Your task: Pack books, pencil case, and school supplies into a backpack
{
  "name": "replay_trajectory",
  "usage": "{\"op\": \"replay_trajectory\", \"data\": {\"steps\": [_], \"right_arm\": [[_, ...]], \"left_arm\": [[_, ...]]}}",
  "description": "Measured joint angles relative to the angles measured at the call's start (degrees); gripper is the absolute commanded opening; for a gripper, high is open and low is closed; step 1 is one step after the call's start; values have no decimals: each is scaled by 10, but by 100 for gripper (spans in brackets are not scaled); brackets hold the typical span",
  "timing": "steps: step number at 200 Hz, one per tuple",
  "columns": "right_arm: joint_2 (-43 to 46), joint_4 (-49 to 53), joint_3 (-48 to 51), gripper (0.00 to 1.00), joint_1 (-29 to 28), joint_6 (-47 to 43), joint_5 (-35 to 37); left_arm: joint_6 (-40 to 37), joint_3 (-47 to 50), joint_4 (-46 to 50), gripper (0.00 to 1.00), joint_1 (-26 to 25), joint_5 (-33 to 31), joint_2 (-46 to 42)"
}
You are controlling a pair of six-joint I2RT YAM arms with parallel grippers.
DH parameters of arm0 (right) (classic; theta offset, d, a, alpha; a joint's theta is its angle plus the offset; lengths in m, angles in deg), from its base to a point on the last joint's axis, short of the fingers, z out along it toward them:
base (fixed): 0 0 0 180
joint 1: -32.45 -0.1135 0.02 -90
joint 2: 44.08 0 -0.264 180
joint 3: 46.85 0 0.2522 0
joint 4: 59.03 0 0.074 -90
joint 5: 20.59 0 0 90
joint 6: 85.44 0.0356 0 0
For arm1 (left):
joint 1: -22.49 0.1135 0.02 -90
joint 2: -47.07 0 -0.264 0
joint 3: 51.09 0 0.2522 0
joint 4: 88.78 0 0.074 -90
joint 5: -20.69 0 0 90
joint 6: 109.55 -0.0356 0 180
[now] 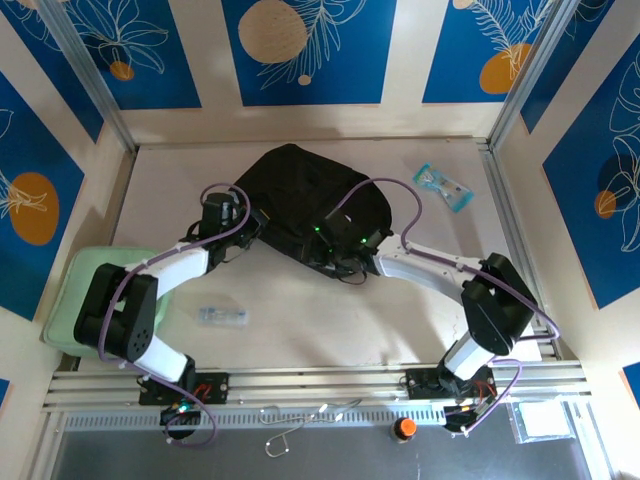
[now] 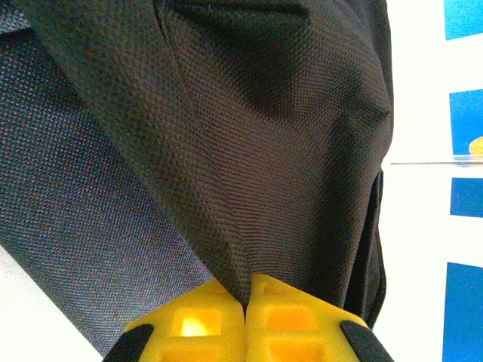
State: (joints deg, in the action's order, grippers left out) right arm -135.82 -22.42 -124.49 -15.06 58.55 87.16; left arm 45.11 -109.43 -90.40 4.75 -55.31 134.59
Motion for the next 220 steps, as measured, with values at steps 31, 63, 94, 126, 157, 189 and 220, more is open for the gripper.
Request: {"op": "replay_trajectory", "data": {"steps": [31, 63, 94, 126, 157, 189, 220], "right_arm": [[-14, 7, -7, 45, 1, 2, -4], [-28, 12, -21, 34, 1, 1, -14], [-31, 22, -27, 24, 1, 2, -13], [-31, 28, -27, 12, 3, 2, -12], [-31, 33, -27, 2, 3, -1, -10], [-21, 35, -15, 0, 3, -2, 5], [21, 33, 20, 0, 5, -8, 22]], "left_arm": [[-1, 0, 0, 0, 0, 2, 0], [-2, 0, 0, 0, 0, 5, 0], [-2, 0, 0, 0, 0, 6, 0], [-2, 0, 0, 0, 0, 6, 0], [-2, 0, 0, 0, 0, 6, 0], [-3, 0, 3, 0, 0, 3, 0], [-6, 2, 11, 0, 1, -3, 0]]}}
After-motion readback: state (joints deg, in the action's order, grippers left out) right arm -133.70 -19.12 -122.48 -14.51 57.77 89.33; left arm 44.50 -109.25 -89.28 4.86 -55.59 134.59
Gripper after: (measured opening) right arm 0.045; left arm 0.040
